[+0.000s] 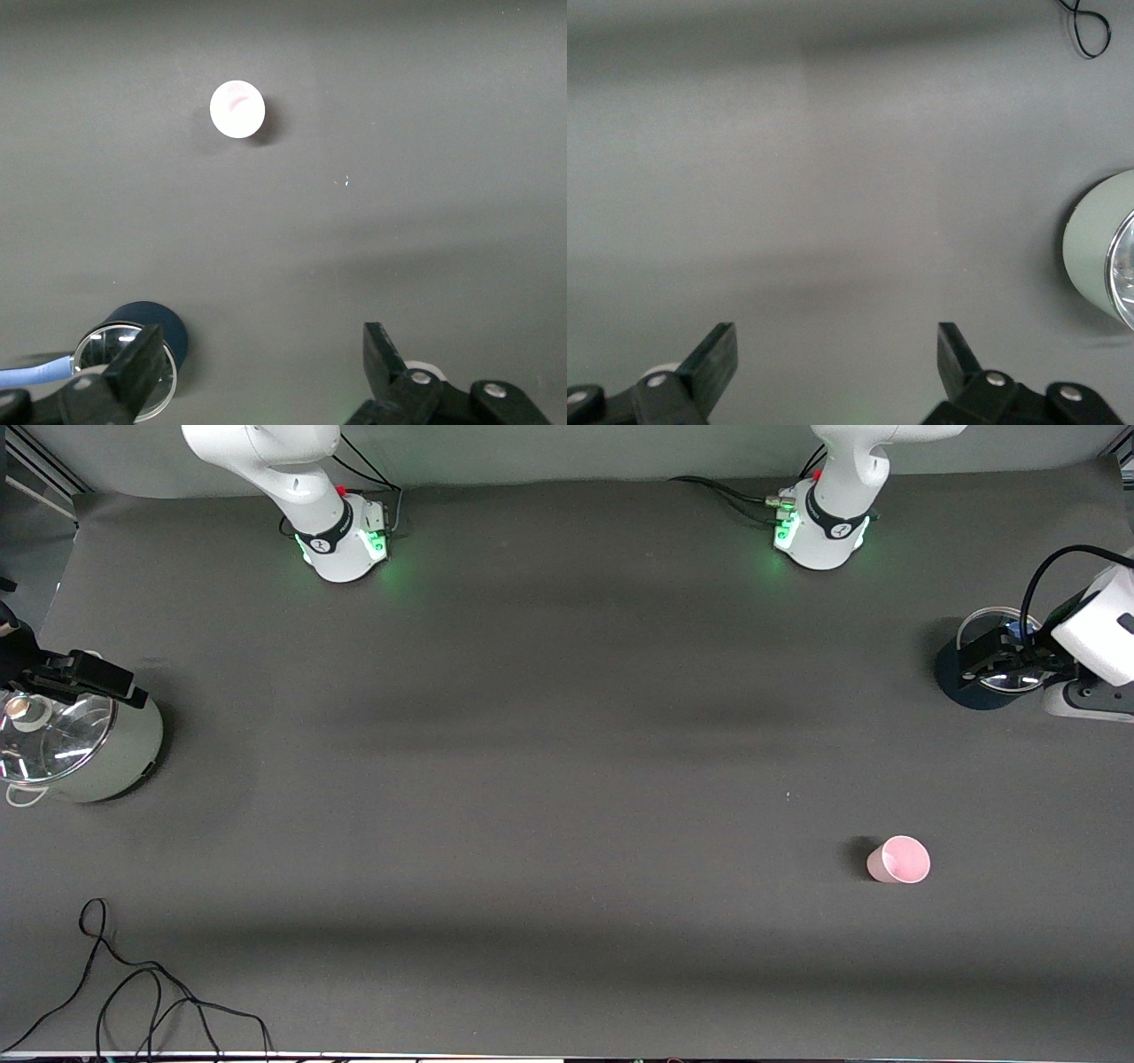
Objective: Transfer pink cup from left to right arm
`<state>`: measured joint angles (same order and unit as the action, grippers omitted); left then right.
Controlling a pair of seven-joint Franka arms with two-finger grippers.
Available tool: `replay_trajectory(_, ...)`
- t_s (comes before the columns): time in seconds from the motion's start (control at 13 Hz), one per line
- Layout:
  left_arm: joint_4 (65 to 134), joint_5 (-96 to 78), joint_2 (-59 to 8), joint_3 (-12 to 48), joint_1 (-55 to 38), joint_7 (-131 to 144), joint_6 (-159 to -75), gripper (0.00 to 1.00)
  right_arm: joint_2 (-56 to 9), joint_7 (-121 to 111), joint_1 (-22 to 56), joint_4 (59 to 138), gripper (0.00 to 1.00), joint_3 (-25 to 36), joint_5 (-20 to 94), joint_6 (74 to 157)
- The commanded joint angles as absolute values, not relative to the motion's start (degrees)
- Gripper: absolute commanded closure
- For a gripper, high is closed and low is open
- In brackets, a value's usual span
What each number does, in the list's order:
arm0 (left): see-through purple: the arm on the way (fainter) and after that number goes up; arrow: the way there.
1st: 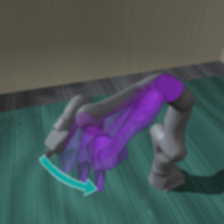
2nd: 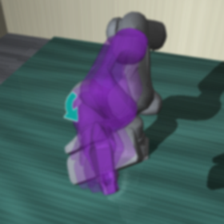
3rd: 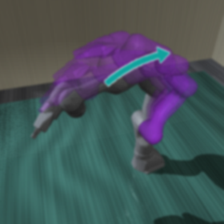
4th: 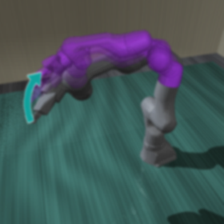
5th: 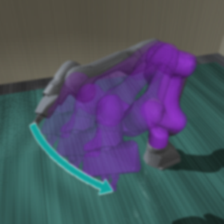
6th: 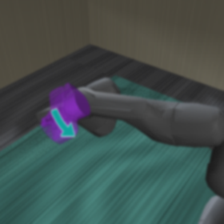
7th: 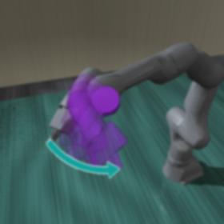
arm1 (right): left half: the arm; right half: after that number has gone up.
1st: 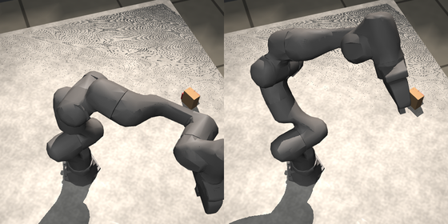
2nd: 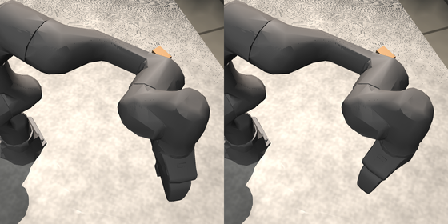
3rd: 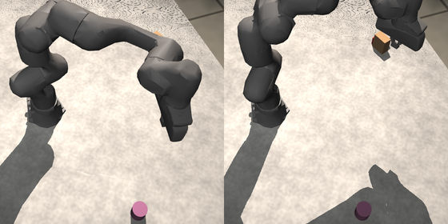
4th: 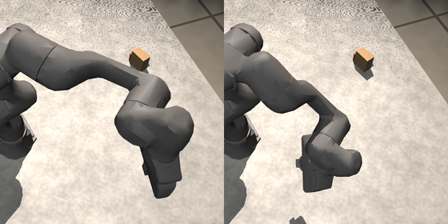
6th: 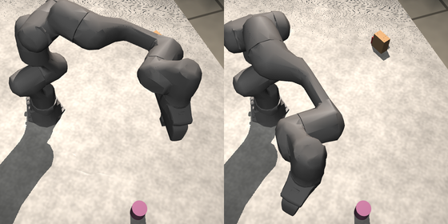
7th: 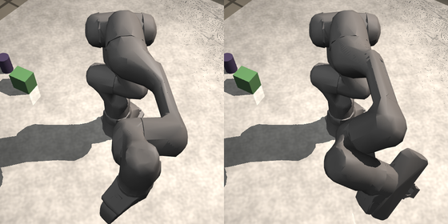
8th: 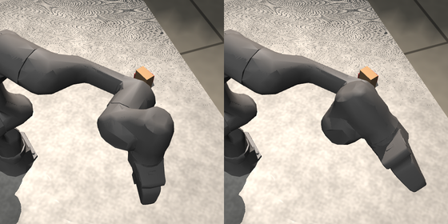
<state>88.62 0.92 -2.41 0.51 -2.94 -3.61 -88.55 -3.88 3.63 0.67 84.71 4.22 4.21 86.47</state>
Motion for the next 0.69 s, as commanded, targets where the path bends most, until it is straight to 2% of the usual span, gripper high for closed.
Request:
replay_trajectory(0.0, 87.5, 1.7, -3.4, 0.1, -3.7, -4.0, -88.6, 0.00, -4.1, 2.3, 0.3, 83.7, 0.00, 4.2, 5.1, 85.3)
replay_trajectory(0.23, 86.1, 1.8, -5.1, 0.1, -3.6, -4.0, -89.7, 0.00, -4.1, 2.4, 0.4, 83.8, 0.00, 4.2, 5.1, 85.1)
replay_trajectory(0.62, 86.1, 1.9, -7.0, -0.3, -3.1, -5.3, -97.0, 0.00, -4.1, 2.5, 0.4, 83.8, 0.00, 4.2, 5.1, 85.1)
